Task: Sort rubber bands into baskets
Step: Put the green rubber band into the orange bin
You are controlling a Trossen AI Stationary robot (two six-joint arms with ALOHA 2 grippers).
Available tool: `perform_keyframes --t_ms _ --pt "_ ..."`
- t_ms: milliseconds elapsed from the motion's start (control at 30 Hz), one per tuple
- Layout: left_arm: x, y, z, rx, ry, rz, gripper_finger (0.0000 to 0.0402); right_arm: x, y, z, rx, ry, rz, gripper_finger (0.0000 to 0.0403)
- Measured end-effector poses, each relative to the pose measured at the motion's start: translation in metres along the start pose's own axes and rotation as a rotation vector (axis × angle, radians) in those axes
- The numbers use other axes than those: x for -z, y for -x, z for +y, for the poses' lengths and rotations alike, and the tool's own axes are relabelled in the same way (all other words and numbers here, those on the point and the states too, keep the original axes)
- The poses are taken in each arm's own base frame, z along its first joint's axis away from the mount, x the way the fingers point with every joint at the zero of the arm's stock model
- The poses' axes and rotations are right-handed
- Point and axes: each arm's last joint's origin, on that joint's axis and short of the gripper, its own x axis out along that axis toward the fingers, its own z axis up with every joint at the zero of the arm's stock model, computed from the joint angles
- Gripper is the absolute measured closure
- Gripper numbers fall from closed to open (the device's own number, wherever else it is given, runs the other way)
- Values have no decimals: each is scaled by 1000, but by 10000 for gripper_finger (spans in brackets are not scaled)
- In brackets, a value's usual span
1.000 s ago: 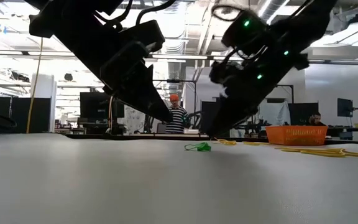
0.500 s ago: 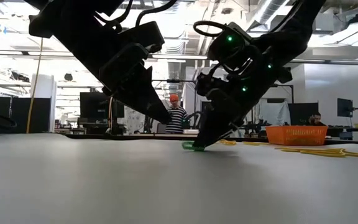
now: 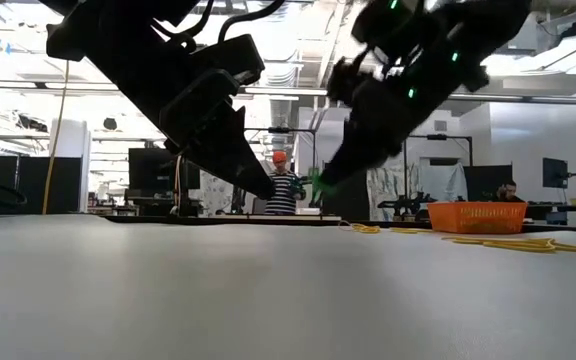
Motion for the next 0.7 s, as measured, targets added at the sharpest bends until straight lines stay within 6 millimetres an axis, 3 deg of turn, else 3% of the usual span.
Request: perform_keyframes --t_ms 200,300,467,700 --pt "0 0 0 0 6 0 196 -16 36 7 17 58 -70 380" --pt "0 0 0 0 6 0 196 -19 57 3 115 67 -56 380" --pt "0 0 0 0 8 0 196 -12 89 -25 399 22 57 380" --pt "0 0 0 -3 10 -2 196 -4 119 -68 621 -84 160 379"
